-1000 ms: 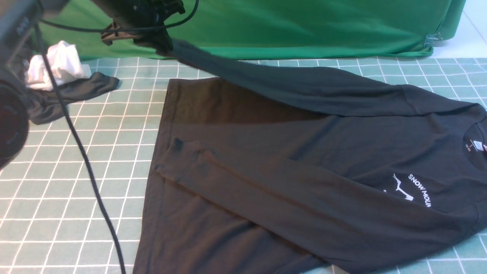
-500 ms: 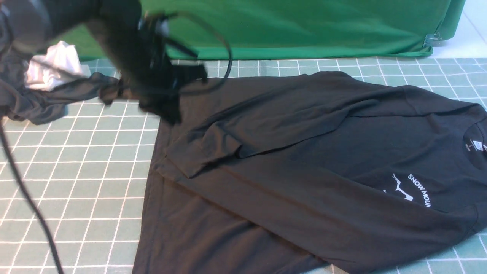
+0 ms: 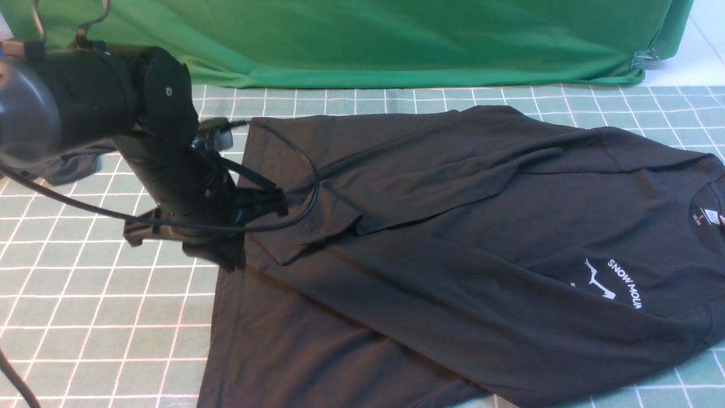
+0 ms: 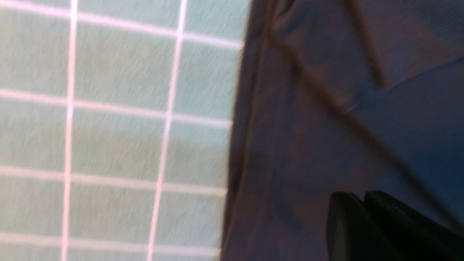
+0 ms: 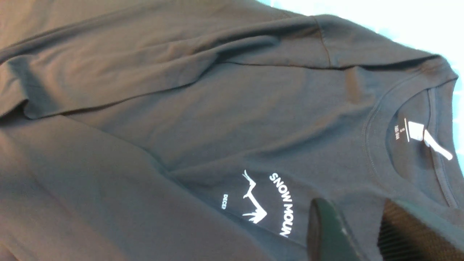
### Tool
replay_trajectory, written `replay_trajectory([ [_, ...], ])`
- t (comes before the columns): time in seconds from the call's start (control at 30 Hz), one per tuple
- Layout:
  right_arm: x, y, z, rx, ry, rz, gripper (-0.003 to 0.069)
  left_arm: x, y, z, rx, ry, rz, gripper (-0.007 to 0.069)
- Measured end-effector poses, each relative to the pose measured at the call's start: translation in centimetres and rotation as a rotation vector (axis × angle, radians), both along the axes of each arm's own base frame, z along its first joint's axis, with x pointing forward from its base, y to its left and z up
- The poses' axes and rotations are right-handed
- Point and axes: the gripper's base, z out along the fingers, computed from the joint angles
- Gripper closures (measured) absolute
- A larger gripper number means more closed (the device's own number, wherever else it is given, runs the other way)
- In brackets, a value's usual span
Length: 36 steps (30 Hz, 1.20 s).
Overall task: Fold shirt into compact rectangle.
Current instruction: 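Fold the left side of the dark shirt inward over its body with the left gripper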
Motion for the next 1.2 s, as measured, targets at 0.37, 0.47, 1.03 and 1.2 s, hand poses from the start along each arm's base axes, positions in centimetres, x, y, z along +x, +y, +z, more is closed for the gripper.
replay_trajectory([
  [0.37,0.0,0.0,0.0,0.003,0.003,-0.002,0.0441,2.4,-2.1,-3.5,-0.186,-0.036,0.044,0.0429],
  [0.47,0.0,0.0,0.0,0.003,0.004,-0.001,0.0441,3.0,-2.1,-4.6,-0.178,-0.056,0.051,0.0325],
  [1.03,0.0,0.0,0.0,0.003,0.004,-0.002,0.0424,3.7,-1.9,-6.6,-0.147,-0.044,0.096,0.0194],
  [1.2,0.0,0.0,0.0,0.004,0.004,-0.002,0.0423,3.9,-1.9,-6.6,-0.151,-0.058,0.102,0.021],
])
